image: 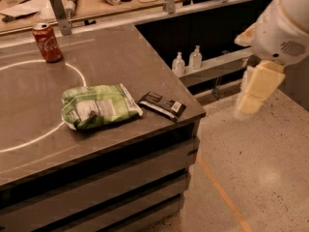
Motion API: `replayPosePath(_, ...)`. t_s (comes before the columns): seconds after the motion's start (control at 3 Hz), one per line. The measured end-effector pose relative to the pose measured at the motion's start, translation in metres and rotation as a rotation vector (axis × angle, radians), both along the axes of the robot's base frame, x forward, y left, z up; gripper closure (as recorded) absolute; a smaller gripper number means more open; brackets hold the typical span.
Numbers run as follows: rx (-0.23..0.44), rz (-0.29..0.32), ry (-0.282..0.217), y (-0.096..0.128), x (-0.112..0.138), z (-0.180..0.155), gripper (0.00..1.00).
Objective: Move green jalapeno chip bag near coke can
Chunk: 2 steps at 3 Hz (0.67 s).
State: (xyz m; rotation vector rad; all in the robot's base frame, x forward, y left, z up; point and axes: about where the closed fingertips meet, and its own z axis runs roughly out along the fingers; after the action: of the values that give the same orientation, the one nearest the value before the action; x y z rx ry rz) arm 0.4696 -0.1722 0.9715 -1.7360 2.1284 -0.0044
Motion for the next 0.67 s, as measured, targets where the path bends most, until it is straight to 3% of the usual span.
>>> replayPosePath(0.67, 0.121, 0.191, -0.018, 0.121, 0.072, 0.000, 0.00)
